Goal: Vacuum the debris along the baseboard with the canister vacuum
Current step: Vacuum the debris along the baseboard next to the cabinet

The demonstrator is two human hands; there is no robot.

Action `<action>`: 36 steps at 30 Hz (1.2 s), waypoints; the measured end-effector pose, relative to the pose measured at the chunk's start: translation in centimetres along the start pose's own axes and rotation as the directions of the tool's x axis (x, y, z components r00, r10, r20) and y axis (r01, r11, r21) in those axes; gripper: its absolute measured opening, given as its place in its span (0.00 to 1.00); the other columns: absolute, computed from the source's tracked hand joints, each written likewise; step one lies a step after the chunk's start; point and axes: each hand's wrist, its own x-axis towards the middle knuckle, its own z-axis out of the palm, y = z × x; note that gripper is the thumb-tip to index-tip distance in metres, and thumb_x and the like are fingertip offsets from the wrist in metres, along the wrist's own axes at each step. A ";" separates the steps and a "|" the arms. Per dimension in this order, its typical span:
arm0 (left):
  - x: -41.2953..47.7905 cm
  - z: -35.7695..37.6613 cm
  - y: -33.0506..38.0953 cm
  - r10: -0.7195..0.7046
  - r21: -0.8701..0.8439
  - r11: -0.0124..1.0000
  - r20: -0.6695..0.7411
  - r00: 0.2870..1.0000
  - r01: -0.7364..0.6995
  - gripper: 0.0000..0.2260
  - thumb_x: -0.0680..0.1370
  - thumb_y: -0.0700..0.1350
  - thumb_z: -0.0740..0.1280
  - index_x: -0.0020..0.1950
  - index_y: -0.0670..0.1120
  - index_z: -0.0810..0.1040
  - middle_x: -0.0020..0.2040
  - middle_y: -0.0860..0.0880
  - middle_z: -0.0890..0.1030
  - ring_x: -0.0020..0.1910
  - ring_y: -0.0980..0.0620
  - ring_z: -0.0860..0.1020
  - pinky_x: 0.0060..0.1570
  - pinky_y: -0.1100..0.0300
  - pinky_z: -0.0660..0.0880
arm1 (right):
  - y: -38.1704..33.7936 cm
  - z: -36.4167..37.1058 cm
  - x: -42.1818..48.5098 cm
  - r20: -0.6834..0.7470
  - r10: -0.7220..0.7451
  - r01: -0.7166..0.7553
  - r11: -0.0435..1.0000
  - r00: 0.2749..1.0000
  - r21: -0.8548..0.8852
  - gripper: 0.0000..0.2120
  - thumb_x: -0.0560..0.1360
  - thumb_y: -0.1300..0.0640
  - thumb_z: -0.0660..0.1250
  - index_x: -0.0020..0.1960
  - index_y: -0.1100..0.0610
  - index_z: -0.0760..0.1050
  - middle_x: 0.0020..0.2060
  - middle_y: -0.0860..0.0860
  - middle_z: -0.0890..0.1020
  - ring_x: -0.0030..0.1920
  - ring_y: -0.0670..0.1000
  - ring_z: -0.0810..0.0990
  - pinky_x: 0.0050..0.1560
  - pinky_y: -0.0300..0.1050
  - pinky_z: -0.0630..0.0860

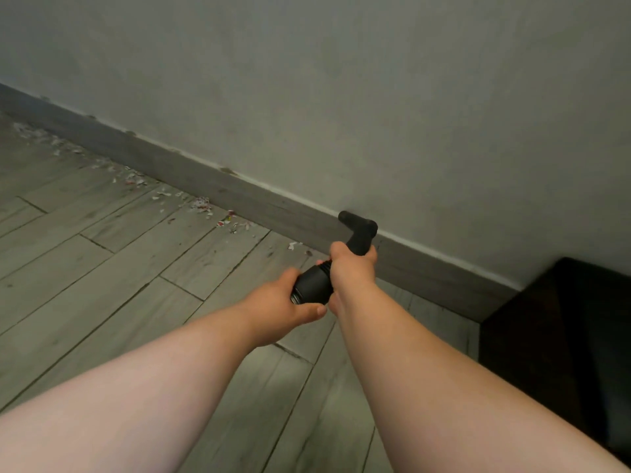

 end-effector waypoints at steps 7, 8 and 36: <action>-1.6 4.9 5.7 0.060 0.024 0.998 0.083 0.995 -0.062 0.20 0.75 0.57 0.69 0.60 0.51 0.67 0.43 0.52 0.74 0.39 0.57 0.73 0.33 0.62 0.67 | -2.0 -8.5 -1.0 -0.113 -0.024 0.030 0.998 0.993 0.053 0.30 0.76 0.63 0.62 0.74 0.47 0.59 0.43 0.55 0.77 0.31 0.50 0.77 0.30 0.43 0.75; -1.8 5.5 6.5 0.067 0.030 0.997 0.097 0.993 -0.070 0.20 0.74 0.57 0.69 0.60 0.51 0.67 0.43 0.52 0.75 0.39 0.56 0.73 0.33 0.62 0.68 | -2.2 -9.6 -1.2 -0.133 -0.024 0.033 0.997 0.991 0.065 0.30 0.76 0.63 0.62 0.74 0.46 0.59 0.42 0.55 0.77 0.31 0.50 0.77 0.30 0.43 0.75; -0.3 10.9 11.9 0.136 0.050 0.987 0.283 0.950 -0.156 0.24 0.75 0.56 0.69 0.68 0.53 0.66 0.45 0.52 0.75 0.39 0.56 0.73 0.36 0.62 0.68 | -3.5 -18.1 -1.1 -0.414 -0.017 0.106 0.976 0.910 0.192 0.39 0.75 0.61 0.66 0.76 0.39 0.50 0.58 0.56 0.77 0.43 0.57 0.81 0.43 0.53 0.81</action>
